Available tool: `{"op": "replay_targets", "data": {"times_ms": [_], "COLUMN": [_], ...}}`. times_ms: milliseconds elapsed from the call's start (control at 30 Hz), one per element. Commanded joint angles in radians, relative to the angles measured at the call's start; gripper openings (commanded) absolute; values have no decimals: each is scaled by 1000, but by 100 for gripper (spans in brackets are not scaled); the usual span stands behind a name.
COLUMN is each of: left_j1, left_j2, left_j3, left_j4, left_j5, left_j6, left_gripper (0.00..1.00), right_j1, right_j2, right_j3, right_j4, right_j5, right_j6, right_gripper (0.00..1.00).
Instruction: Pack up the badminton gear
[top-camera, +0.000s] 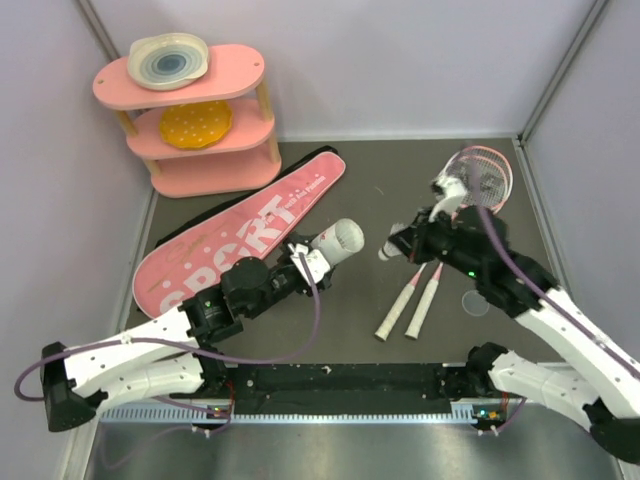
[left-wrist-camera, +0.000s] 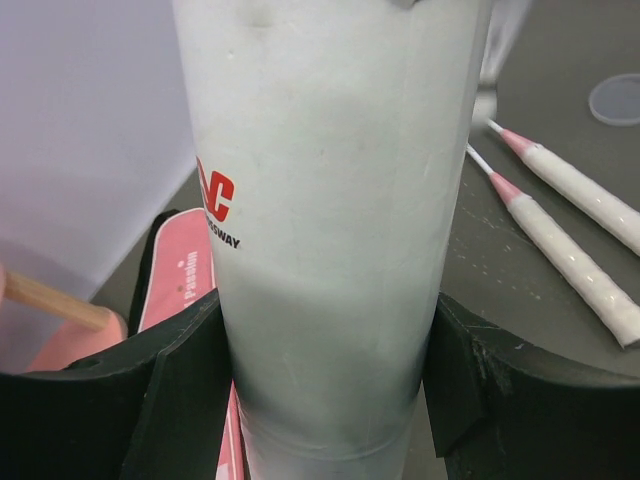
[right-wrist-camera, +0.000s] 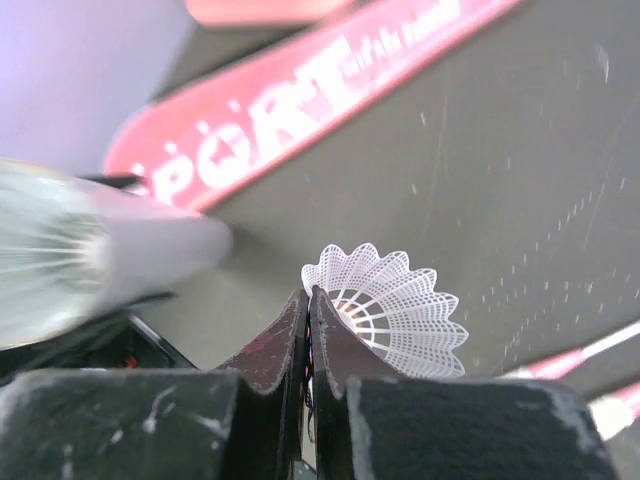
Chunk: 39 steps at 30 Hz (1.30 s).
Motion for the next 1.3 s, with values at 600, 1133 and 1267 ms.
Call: {"op": "replay_targets", "data": {"times_ms": [600, 1133, 1267], "left_j1": [-18, -30, -30], "left_j2": [71, 64, 61], "left_j3": [66, 63, 60], "left_j4": [18, 22, 28], "left_j5": [113, 98, 77], "left_j6": [-7, -3, 6], "left_gripper": [20, 19, 19], "right_j1": [230, 276, 276], "right_j2": [-105, -44, -47], "right_j3": [239, 137, 142], "right_j4": [10, 143, 135], "right_j5": [-22, -83, -176], "right_j6": [-111, -38, -2], "right_gripper": [0, 30, 61]}}
